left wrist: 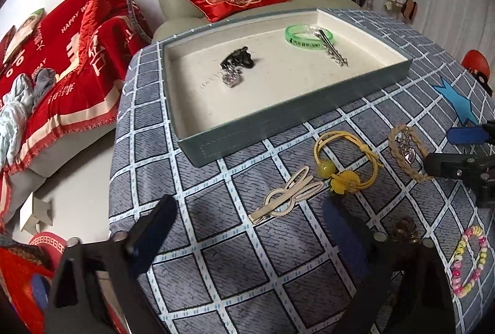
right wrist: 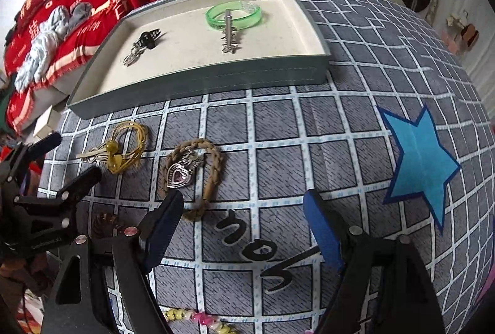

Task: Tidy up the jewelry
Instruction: 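Move both grippers back toward the braided cord and hair clips, then grasp the braided cord with the right gripper while the left grasps the hair clips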

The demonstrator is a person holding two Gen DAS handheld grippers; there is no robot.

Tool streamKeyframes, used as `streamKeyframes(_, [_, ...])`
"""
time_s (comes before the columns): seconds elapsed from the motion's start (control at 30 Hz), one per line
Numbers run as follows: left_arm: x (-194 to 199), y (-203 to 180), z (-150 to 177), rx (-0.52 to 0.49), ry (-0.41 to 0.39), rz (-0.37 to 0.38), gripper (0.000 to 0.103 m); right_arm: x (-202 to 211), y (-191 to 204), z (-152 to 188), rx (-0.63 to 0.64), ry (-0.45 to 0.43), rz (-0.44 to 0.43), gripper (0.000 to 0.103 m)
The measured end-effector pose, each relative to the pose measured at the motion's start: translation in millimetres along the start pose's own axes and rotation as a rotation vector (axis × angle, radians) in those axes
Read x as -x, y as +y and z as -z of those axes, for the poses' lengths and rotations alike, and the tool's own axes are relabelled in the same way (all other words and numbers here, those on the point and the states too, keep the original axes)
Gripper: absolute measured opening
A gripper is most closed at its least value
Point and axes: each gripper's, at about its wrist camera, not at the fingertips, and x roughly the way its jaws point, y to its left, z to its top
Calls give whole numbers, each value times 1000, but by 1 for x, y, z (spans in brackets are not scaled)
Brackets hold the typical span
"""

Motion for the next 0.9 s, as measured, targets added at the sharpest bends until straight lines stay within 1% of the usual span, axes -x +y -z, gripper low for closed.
streamKeyframes(0.1, [-1,1,-2,2,0,20,103,-1,10,0,33,0,11,79])
streamKeyframes(0.2, [-1,1,-3,-4,2,47,95,-2,17,0,58,-7,19,73])
streamKeyframes(0.23, [-1,0,-4,-6,3,59,93,-2,19,-1,64,-9,18,68])
streamKeyframes(0.27, [-1,0,-5,-6,5,73,87,-2,20,-2,65,-9,13,62])
streamKeyframes(0.3, [-1,0,-5,-4,10,91,82,-2,21,-2,66,-9,9,59])
streamKeyframes(0.33, [0,0,-6,-4,14,106,80,-2,22,-2,69,-7,16,49])
streamKeyframes(0.37, [0,0,-6,-7,16,115,77,-2,24,-2,80,-7,37,45])
streamKeyframes(0.47, [0,-1,-5,-4,22,142,77,-2,25,0,95,-6,53,45])
streamKeyframes(0.5, [-1,-2,-6,0,25,152,75,-2,26,0,98,-3,59,45])
streamKeyframes(0.57, [0,-3,-6,-1,26,175,67,-2,29,-1,111,0,68,44])
streamKeyframes(0.6, [1,-6,-6,-15,25,174,59,-3,31,-1,119,-1,69,42])
streamKeyframes(0.63, [2,-10,-6,-31,24,182,53,-2,32,-1,126,-2,66,38])
streamKeyframes(0.67, [4,-12,-6,-42,26,189,38,-2,33,0,130,-2,58,31])
streamKeyframes(0.7, [5,-15,-6,-52,30,189,34,-2,34,0,135,-2,53,25])
streamKeyframes(0.73, [6,-16,-6,-56,32,185,33,-1,35,0,139,-3,51,9])
streamKeyframes(0.77, [6,-16,-6,-53,31,185,33,-1,36,1,137,-3,51,6])
streamKeyframes(0.83, [7,-14,-4,-24,31,190,33,1,34,2,124,-13,47,6])
streamKeyframes(0.9, [10,-11,-1,1,27,190,32,4,29,4,99,-25,15,6])
